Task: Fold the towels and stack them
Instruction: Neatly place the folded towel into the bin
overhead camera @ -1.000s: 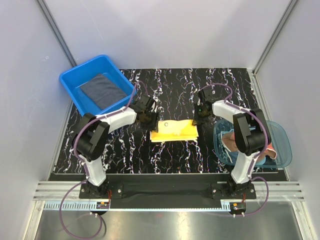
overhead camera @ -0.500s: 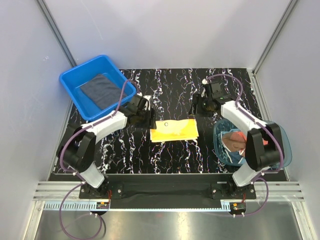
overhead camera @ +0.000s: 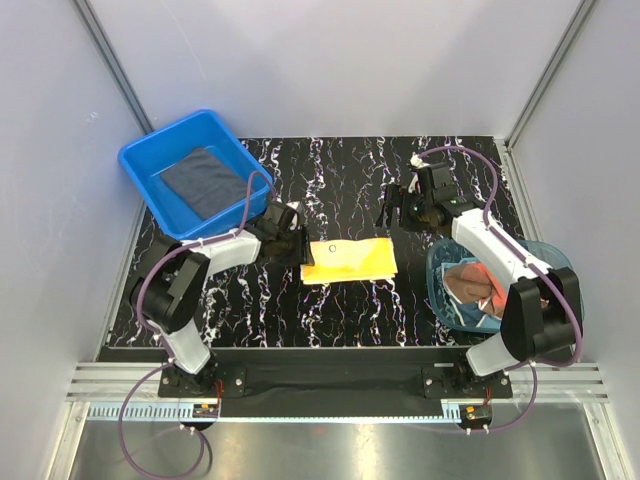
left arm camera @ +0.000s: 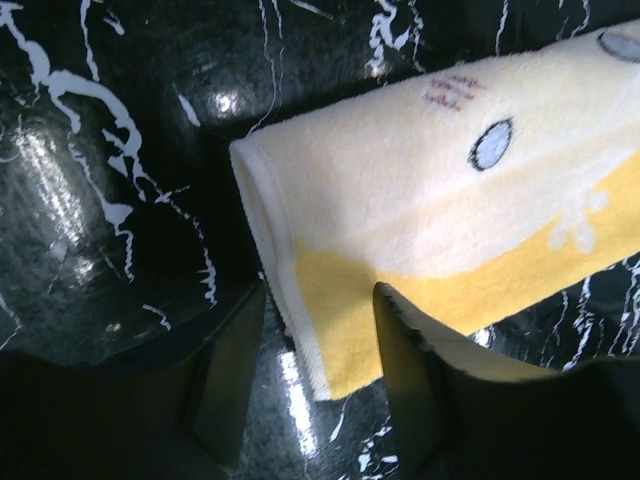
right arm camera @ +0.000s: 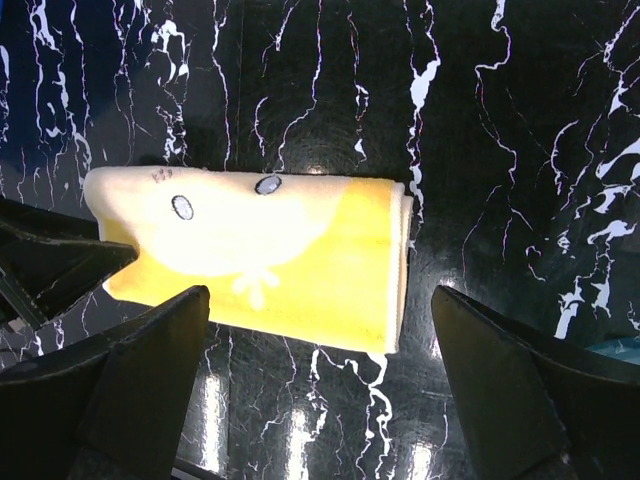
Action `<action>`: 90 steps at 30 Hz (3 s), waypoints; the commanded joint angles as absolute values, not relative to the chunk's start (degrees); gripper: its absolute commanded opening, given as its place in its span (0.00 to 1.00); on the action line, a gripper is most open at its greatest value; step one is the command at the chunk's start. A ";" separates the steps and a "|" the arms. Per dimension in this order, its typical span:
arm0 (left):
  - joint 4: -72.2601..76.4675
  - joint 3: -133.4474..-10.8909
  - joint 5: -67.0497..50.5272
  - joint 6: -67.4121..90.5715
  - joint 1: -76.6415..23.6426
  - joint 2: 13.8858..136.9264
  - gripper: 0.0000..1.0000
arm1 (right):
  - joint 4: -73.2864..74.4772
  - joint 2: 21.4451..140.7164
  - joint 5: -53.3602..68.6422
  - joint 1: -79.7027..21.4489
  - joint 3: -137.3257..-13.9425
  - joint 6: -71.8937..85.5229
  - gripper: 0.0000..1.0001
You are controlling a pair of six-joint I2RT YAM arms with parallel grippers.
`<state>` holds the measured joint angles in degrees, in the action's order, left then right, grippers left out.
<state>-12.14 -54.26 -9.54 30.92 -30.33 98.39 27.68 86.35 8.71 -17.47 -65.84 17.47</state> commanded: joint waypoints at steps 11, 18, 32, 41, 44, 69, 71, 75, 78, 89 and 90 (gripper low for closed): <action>-16.59 -54.05 -8.27 31.65 -30.67 101.43 0.06 | 27.07 82.27 11.69 -17.49 -65.83 17.58 1.00; -28.37 -62.03 -1.32 23.13 -30.59 94.50 0.00 | 28.74 79.19 10.72 -17.49 -65.57 16.00 1.00; -49.39 -75.49 27.38 -3.42 -29.53 85.79 0.00 | 24.35 77.69 16.26 -17.49 -62.67 18.54 1.00; -32.28 -75.75 31.20 -24.95 -20.49 81.82 0.00 | 21.10 81.65 17.75 -17.49 -62.58 17.93 1.00; -29.10 -80.40 31.21 -28.91 -16.71 85.68 0.00 | 18.82 83.32 20.03 -17.49 -62.84 18.90 1.00; -7.66 -95.27 24.35 -35.24 -0.53 114.23 0.00 | 17.23 96.32 22.85 -17.49 -75.40 17.49 1.00; -6.33 -97.20 23.03 -36.03 -0.18 117.23 0.00 | 16.96 97.46 22.68 -17.49 -76.98 17.58 1.00; -9.64 -107.11 22.06 -35.86 1.75 127.86 0.00 | 16.96 101.24 22.85 -17.49 -79.62 17.49 1.00; -11.77 -115.30 24.42 -35.86 2.46 134.63 0.07 | 18.19 103.18 21.63 -17.49 -81.47 16.44 1.00; -16.68 -123.04 38.31 -23.34 0.27 128.95 0.99 | 20.47 101.53 17.95 -17.40 -81.47 17.49 1.00; -21.40 -123.83 37.36 -21.20 0.26 126.06 0.99 | 21.00 100.99 16.62 -17.49 -81.47 18.71 1.00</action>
